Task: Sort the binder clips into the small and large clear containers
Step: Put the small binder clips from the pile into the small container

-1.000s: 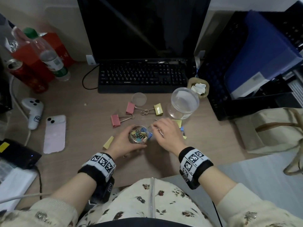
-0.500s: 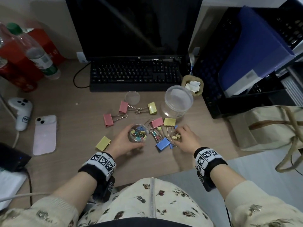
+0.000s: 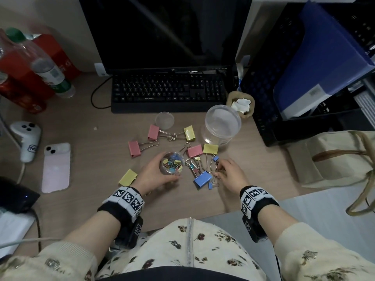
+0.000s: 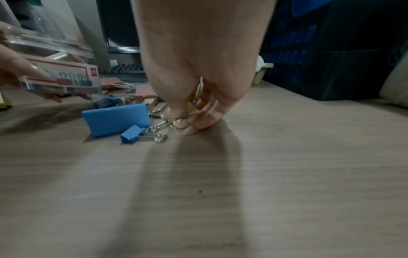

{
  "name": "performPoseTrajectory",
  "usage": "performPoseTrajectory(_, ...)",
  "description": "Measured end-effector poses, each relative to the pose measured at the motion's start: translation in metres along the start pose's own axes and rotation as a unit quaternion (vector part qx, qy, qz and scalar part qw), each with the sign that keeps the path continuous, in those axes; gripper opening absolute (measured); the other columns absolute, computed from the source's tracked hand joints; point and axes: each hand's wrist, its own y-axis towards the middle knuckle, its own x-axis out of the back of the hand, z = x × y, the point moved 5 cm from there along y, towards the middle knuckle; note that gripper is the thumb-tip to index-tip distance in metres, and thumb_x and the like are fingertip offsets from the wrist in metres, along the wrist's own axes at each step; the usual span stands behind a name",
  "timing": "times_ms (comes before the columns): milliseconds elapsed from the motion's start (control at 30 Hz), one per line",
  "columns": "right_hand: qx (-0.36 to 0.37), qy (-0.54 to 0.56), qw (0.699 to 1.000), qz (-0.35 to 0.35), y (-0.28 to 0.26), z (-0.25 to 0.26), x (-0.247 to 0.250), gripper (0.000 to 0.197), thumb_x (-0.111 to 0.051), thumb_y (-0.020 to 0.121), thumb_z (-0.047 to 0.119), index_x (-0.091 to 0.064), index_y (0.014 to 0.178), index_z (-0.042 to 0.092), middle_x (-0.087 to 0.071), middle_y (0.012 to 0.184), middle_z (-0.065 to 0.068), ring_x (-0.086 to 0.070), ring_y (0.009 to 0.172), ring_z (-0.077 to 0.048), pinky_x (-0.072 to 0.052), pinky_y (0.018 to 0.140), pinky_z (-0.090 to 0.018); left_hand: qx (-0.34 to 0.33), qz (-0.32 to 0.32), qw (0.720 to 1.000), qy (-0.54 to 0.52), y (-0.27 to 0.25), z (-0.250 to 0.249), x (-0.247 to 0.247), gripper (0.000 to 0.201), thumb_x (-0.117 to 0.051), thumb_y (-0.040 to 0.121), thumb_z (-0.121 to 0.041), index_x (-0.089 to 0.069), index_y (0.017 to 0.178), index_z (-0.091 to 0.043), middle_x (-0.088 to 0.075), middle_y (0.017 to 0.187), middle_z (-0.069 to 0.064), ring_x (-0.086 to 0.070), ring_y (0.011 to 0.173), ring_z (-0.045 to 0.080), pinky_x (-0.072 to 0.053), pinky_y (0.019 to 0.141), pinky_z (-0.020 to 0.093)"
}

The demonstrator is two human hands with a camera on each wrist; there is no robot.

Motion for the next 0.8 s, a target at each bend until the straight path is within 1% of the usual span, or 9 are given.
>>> performPoseTrajectory(67, -0.003, 0.006, 1.000, 0.005, 0.001, -0.001, 0.003, 0.013, -0.065, 0.088, 0.017, -0.056, 0.094, 0.010, -0.049, 0.095, 0.002, -0.050, 0.087, -0.017, -0.040, 0.076, -0.027, -0.001, 0.001, 1.000, 0.000, 0.001, -0.001, -0.001, 0.094, -0.092, 0.058, -0.039, -0.044, 0.139, -0.028, -0.053, 0.121, -0.015, -0.055, 0.112, 0.010, -0.045, 0.099, 0.027)
performPoseTrajectory(167, -0.007, 0.028, 1.000, -0.010, 0.002, -0.003, 0.011, 0.010, -0.065, 0.088, 0.016, -0.056, 0.091, 0.012, -0.051, 0.095, 0.001, -0.054, 0.091, -0.020, -0.040, 0.078, -0.026, -0.009, 0.002, 1.000, -0.002, 0.002, -0.004, -0.001, 0.092, -0.092, 0.059, -0.039, -0.045, 0.138, -0.028, -0.054, 0.124, -0.016, -0.056, 0.112, 0.008, -0.045, 0.099, 0.025)
performPoseTrajectory(333, 0.000, 0.057, 0.996, -0.062, 0.003, 0.002, 0.032, 0.013, -0.066, 0.088, 0.026, -0.055, 0.089, 0.019, -0.053, 0.093, 0.004, -0.054, 0.086, -0.014, -0.043, 0.076, -0.025, -0.022, 0.003, 1.000, 0.000, 0.004, -0.007, 0.000, 0.092, -0.092, 0.056, -0.043, -0.046, 0.135, -0.032, -0.057, 0.126, -0.014, -0.058, 0.112, 0.009, -0.048, 0.102, 0.034)
performPoseTrajectory(400, 0.021, 0.079, 0.993, -0.080, 0.003, 0.012, 0.041, 0.013, -0.067, 0.088, 0.028, -0.058, 0.090, 0.018, -0.053, 0.092, 0.007, -0.054, 0.081, -0.009, -0.044, 0.075, -0.023, -0.026, 0.007, 1.000, 0.004, 0.006, -0.009, 0.000, 0.093, -0.091, 0.055, -0.046, -0.046, 0.135, -0.033, -0.058, 0.126, -0.014, -0.059, 0.111, 0.009, -0.049, 0.102, 0.035)
performPoseTrajectory(467, 0.050, 0.112, 0.988, -0.093, 0.003, 0.030, 0.048, 0.015, -0.067, 0.088, 0.029, -0.060, 0.091, 0.016, -0.053, 0.090, 0.009, -0.051, 0.077, -0.003, -0.042, 0.072, -0.019, -0.031, 0.011, 0.999, 0.007, 0.006, -0.012, 0.000, 0.092, -0.091, 0.053, -0.048, -0.047, 0.133, -0.035, -0.058, 0.126, -0.015, -0.059, 0.111, 0.007, -0.050, 0.101, 0.036)
performPoseTrajectory(567, 0.099, 0.146, 0.980, -0.091, 0.003, 0.067, 0.055, 0.015, -0.067, 0.088, 0.032, -0.060, 0.093, 0.019, -0.052, 0.091, 0.016, -0.049, 0.080, 0.004, -0.039, 0.072, -0.013, -0.038, 0.022, 0.999, 0.009, 0.007, -0.018, -0.002, 0.094, -0.090, 0.048, -0.057, -0.048, 0.130, -0.037, -0.059, 0.123, -0.016, -0.060, 0.110, 0.006, -0.051, 0.100, 0.036)
performPoseTrajectory(667, 0.149, 0.178, 0.969, -0.082, 0.002, 0.101, 0.054, 0.020, -0.070, 0.084, 0.034, -0.062, 0.093, 0.017, -0.058, 0.091, 0.009, -0.052, 0.077, 0.001, -0.042, 0.070, -0.012, -0.052, 0.030, 0.998, 0.005, 0.006, -0.024, -0.006, 0.102, -0.084, 0.039, -0.069, -0.050, 0.129, -0.034, -0.061, 0.120, -0.015, -0.061, 0.108, 0.005, -0.051, 0.098, 0.035)
performPoseTrajectory(733, 0.169, 0.194, 0.964, -0.072, 0.003, 0.114, 0.050, 0.025, -0.073, 0.082, 0.035, -0.065, 0.096, 0.016, -0.063, 0.089, 0.005, -0.057, 0.076, -0.006, -0.047, 0.069, -0.016, -0.067, 0.033, 0.997, 0.002, 0.004, -0.029, -0.008, 0.099, -0.086, 0.043, -0.063, -0.052, 0.130, -0.029, -0.062, 0.119, -0.014, -0.060, 0.107, 0.001, -0.050, 0.099, 0.033)
performPoseTrajectory(800, 0.175, 0.201, 0.962, -0.058, 0.002, 0.118, 0.047, 0.027, -0.071, 0.084, 0.038, -0.066, 0.101, 0.018, -0.065, 0.091, 0.006, -0.060, 0.079, -0.005, -0.052, 0.073, -0.020, -0.073, 0.039, 0.997, -0.002, 0.003, -0.031, -0.009, 0.090, -0.091, 0.051, -0.049, -0.052, 0.130, -0.028, -0.062, 0.118, -0.015, -0.060, 0.105, -0.003, -0.050, 0.098, 0.031)
